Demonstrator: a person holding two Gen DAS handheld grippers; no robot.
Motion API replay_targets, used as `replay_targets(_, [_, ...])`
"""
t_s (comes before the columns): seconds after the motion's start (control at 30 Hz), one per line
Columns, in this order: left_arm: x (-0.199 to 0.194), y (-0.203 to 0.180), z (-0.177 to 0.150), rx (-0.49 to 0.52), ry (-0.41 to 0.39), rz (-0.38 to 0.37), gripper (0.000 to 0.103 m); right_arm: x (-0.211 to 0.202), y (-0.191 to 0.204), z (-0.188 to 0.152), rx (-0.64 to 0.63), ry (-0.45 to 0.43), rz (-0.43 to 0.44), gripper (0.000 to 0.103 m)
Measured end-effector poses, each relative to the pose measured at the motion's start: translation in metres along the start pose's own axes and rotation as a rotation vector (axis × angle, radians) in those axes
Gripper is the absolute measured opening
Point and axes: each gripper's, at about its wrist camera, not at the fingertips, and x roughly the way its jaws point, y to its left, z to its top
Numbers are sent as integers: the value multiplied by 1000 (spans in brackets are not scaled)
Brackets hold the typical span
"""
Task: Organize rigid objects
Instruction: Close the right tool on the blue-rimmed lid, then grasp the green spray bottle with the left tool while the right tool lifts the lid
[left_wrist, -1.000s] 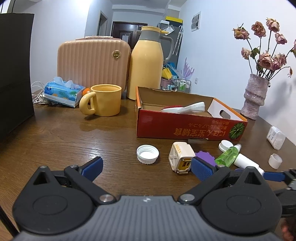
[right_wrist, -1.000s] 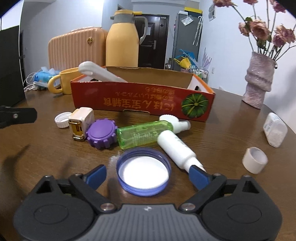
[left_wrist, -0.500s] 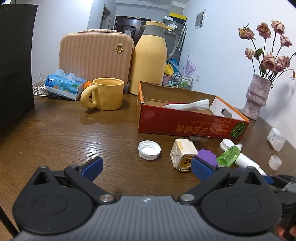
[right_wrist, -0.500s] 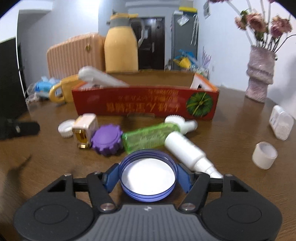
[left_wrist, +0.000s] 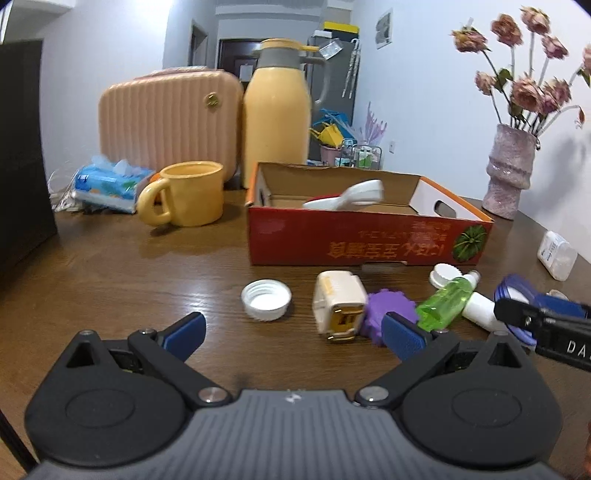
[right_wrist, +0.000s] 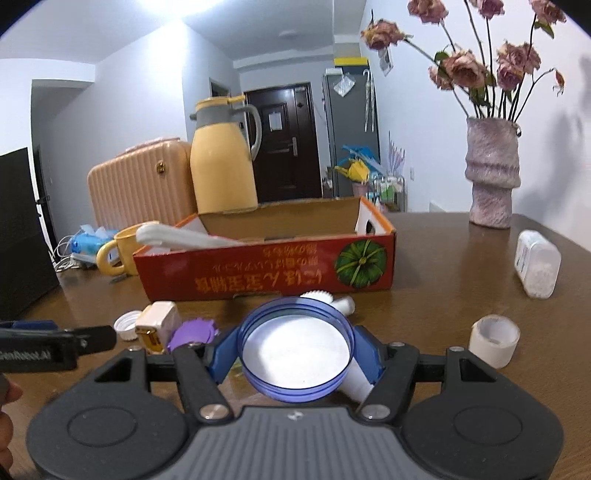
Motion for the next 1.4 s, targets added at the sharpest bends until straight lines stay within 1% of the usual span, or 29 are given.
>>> replay_targets(0.1, [1, -18, 0, 37, -18, 19, 103, 0, -11, 1, 3, 5, -14, 65])
replay_targets(0.17, [3, -29, 0, 64, -15, 38, 103, 0, -20, 2, 14, 1, -33, 65])
replay_targets(0.4, [11, -61, 2, 117, -15, 22, 103, -5, -49, 0, 99, -9, -71, 65])
replay_targets(0.57, [20, -81, 4, 145, -10, -12, 103, -8, -61, -1, 121, -15, -86, 65])
replay_targets(0.67, [24, -94, 7, 175, -20, -51, 103, -8, -69, -1, 126, -18, -103, 65])
replay_targets(0.77, [34, -105, 9, 183, -4, -87, 103, -10, -77, -1, 141, -26, -109, 65])
replay_targets(0.9, [50, -117, 10, 202, 27, -111, 95, -8, -84, -2, 148, -15, -111, 65])
replay_targets(0.93, [52, -121, 10, 217, 24, -112, 90, -8, -85, -2, 149, -11, -111, 65])
replay_targets(1.0, [55, -126, 9, 250, 10, -104, 85, -6, -86, -2, 150, 0, -111, 65])
replay_targets(1.13, [65, -133, 12, 300, 19, -131, 73, -3, -86, -3, 149, 12, -108, 65])
replay_targets(1.27, [78, -134, 13, 312, 63, -191, 63, -4, -86, -4, 148, 1, -110, 65])
replay_targets(1.3, [80, -134, 13, 310, 74, -206, 58, -5, -85, -4, 145, -1, -111, 65])
replay_targets(1.37, [86, -132, 15, 289, 107, -254, 54, -5, -84, -4, 137, -4, -111, 65])
replay_targets(1.4, [89, -130, 16, 276, 125, -272, 50, -5, -83, -4, 133, -4, -111, 65])
